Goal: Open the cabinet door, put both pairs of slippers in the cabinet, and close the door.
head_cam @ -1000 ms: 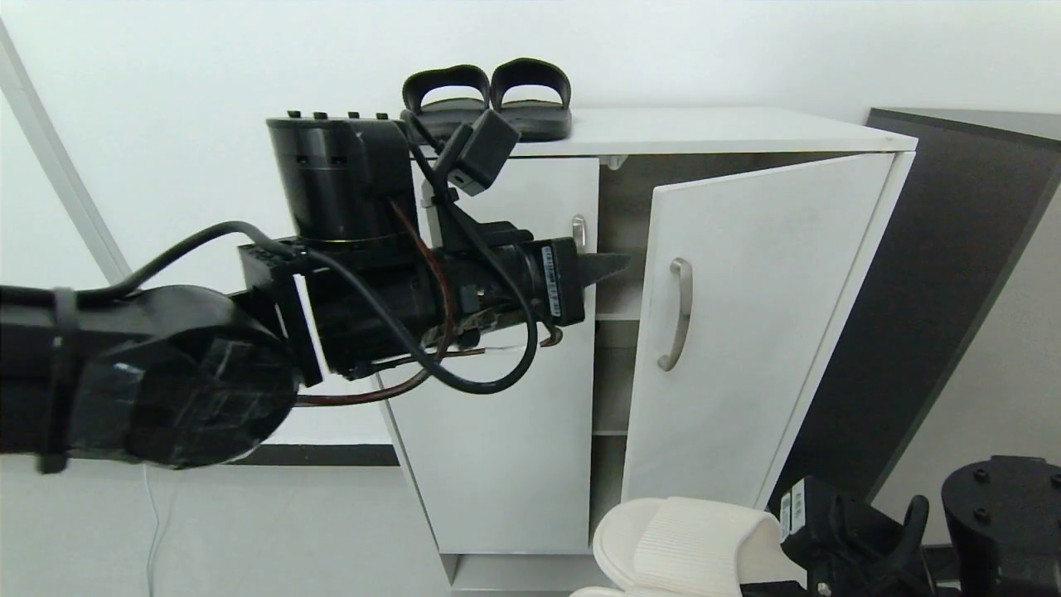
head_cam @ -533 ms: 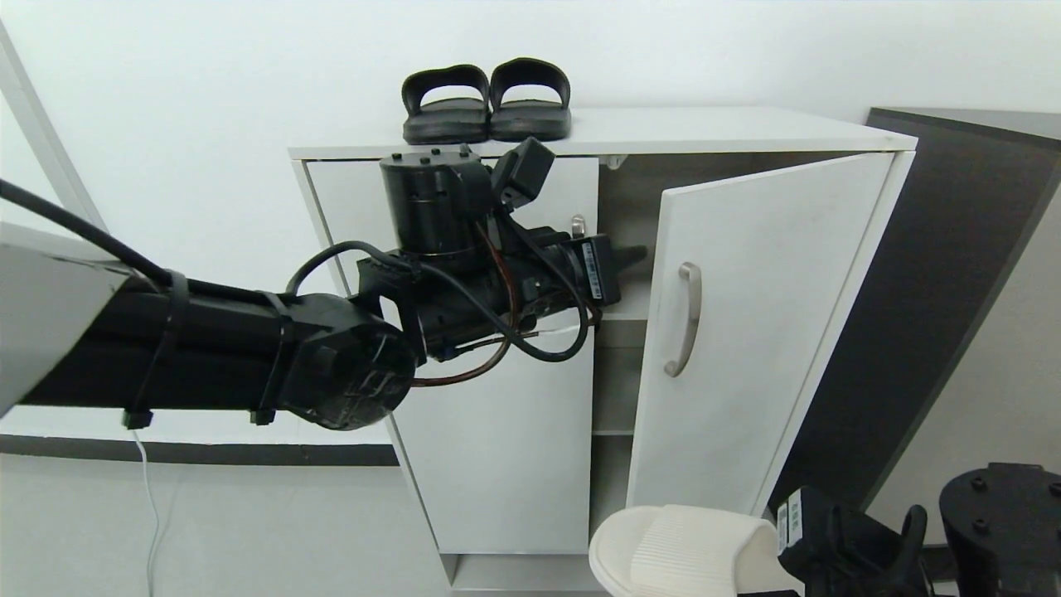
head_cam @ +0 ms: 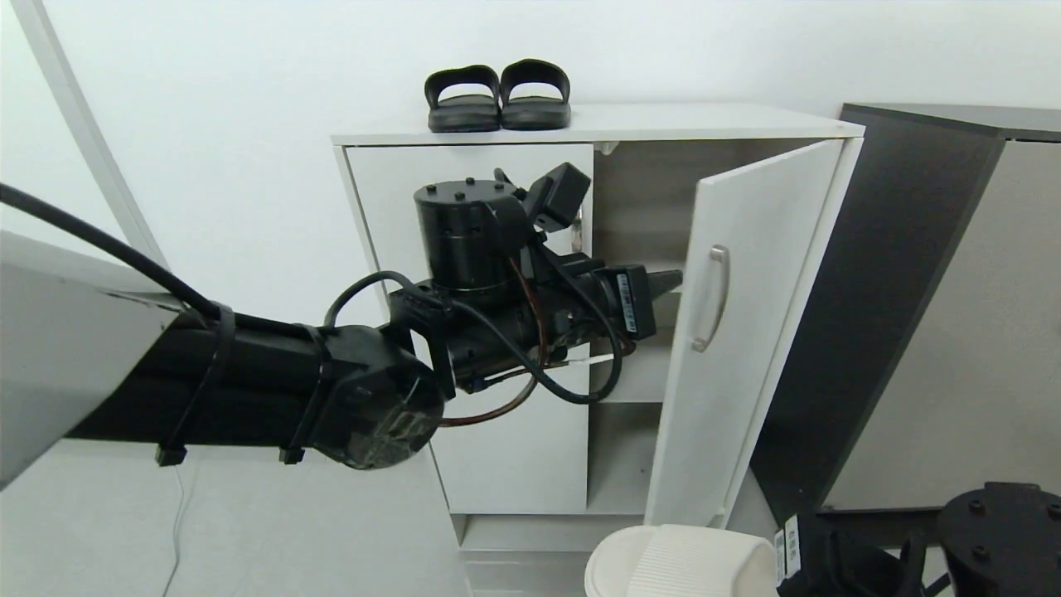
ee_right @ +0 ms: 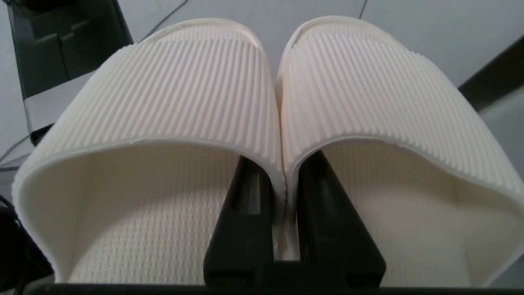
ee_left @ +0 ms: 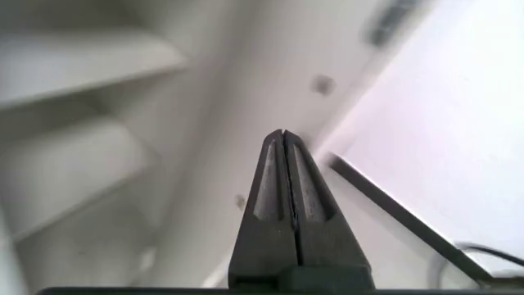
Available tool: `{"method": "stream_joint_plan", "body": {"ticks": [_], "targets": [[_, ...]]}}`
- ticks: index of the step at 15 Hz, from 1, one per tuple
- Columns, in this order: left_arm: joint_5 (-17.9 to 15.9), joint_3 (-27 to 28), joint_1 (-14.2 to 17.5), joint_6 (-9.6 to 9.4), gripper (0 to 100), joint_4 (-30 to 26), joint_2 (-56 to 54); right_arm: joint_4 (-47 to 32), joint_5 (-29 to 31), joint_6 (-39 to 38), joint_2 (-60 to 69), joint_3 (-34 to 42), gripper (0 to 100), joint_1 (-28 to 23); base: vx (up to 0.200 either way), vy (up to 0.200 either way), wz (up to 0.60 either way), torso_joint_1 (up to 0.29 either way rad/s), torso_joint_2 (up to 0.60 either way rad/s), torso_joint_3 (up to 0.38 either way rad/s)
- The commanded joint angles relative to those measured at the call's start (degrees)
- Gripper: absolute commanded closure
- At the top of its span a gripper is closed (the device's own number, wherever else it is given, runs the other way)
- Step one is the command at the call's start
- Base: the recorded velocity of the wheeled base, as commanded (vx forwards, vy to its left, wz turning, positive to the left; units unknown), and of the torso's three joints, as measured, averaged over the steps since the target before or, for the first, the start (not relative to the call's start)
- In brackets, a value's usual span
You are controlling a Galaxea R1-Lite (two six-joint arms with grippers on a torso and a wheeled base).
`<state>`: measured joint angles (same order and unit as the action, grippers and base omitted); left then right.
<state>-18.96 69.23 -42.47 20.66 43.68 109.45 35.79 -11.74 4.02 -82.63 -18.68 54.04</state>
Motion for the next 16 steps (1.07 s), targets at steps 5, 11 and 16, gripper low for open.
{"method": "stream_joint_plan", "body": {"ticks": [5,11,16], "targets": [[0.06,-3.05,-2.09,0.08,100,4.92,-0.46,0.16,-0.04,0.02,-0.17,0.22,100,0.1,0.0,0.0,0.0,0.0,0.0,0.0],[0.85,-9.73,8.99,-1.68,100,-1.32,-11.62,3.23,6.2,-2.35,-5.97,-4.97,100,-5.96,0.0,0.0,0.0,0.0,0.0,0.0],[3.31,-20.36,20.15,-4.32,100,-16.96,-34.65,6.66,28.09,-16.5,-18.62,-18.85,100,-7.72,0.0,0.0,0.0,0.0,0.0,0.0]]}}
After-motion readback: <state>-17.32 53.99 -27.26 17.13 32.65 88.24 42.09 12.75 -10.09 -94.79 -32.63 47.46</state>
